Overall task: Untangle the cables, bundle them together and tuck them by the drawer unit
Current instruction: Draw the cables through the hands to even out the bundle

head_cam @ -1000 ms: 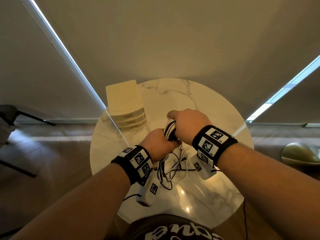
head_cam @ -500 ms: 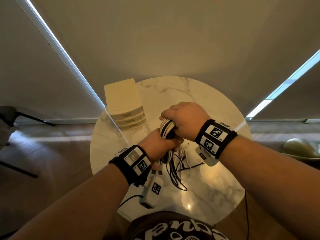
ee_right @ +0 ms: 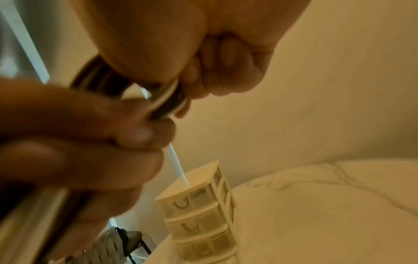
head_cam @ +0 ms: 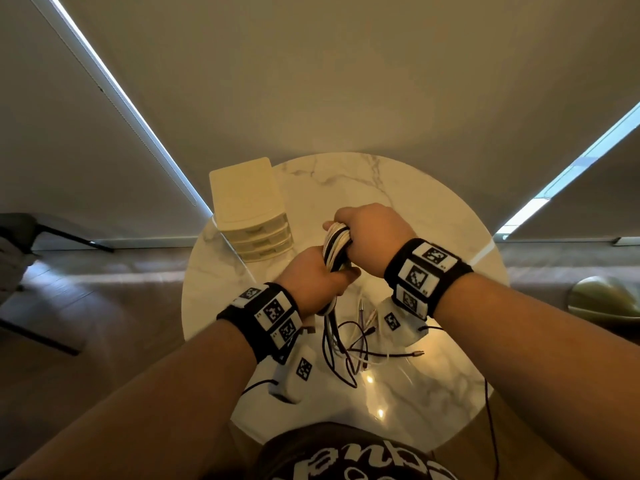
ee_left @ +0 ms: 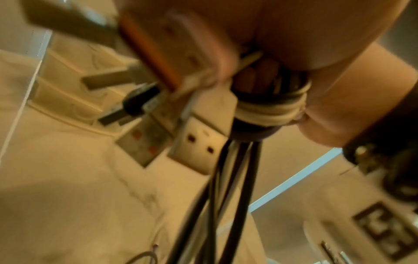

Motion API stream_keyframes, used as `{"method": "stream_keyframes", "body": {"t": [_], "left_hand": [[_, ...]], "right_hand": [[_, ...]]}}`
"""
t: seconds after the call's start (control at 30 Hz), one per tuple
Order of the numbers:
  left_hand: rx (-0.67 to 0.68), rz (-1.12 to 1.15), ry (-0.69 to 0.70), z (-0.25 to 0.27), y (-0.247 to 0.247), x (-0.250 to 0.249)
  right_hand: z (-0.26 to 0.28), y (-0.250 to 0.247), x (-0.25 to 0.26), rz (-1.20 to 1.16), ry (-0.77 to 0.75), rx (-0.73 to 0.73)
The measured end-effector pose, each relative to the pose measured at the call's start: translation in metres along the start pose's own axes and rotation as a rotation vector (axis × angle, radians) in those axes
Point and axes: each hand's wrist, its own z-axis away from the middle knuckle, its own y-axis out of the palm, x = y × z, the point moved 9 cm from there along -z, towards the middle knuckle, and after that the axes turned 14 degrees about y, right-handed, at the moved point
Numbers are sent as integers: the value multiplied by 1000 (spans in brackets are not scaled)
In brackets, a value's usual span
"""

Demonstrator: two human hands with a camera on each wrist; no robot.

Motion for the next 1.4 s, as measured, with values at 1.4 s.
{"method": "stream_keyframes", "body": {"t": [1.4], "left_hand": [[-397, 1184, 25, -14, -51, 15]], "right_hand": [[30, 92, -33, -561, 4, 428]]}}
